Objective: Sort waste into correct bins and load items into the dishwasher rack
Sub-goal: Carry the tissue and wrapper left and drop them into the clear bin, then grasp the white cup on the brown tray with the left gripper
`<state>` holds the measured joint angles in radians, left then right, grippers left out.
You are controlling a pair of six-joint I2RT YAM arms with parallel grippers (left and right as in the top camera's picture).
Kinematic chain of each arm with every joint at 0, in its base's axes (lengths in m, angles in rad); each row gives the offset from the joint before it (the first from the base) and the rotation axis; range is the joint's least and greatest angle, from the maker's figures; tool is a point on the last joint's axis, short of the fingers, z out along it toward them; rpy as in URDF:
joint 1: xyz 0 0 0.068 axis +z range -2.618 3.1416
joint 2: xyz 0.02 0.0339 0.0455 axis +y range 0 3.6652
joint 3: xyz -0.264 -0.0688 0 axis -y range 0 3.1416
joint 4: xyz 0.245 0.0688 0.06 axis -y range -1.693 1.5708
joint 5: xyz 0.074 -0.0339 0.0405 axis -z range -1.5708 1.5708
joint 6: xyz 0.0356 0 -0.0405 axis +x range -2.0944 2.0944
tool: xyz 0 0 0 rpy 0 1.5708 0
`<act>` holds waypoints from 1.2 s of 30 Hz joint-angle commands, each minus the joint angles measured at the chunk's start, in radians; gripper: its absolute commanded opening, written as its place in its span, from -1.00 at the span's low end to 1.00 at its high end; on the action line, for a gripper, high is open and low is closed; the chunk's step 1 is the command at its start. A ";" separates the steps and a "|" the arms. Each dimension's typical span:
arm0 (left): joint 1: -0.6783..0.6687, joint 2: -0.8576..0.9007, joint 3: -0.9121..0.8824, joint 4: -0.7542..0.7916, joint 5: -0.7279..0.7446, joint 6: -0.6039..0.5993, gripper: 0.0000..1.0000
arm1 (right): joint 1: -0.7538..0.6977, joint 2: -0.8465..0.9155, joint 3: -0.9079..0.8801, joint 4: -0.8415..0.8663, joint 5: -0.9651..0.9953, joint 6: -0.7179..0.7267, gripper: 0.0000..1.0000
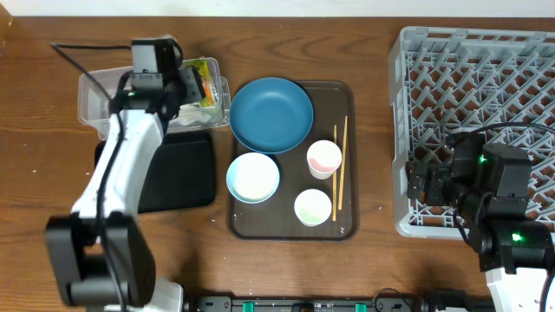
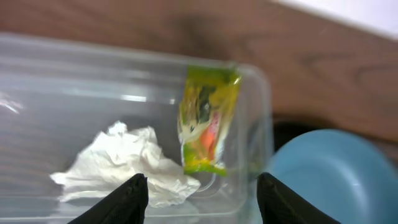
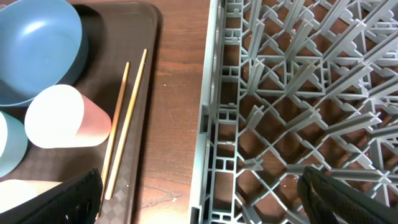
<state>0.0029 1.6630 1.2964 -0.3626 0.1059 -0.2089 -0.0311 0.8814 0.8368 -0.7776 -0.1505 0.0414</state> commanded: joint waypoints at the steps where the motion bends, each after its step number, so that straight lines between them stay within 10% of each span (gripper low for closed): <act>1: 0.000 -0.038 0.001 -0.009 0.010 0.005 0.18 | 0.019 -0.006 0.016 0.000 -0.011 -0.005 0.99; 36: -0.682 -0.035 -0.098 -0.490 0.145 0.004 0.16 | 0.019 -0.006 0.016 -0.005 -0.011 -0.005 0.98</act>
<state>-0.6476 1.6234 1.2392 -0.8600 0.2424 -0.2089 -0.0311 0.8814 0.8368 -0.7818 -0.1539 0.0410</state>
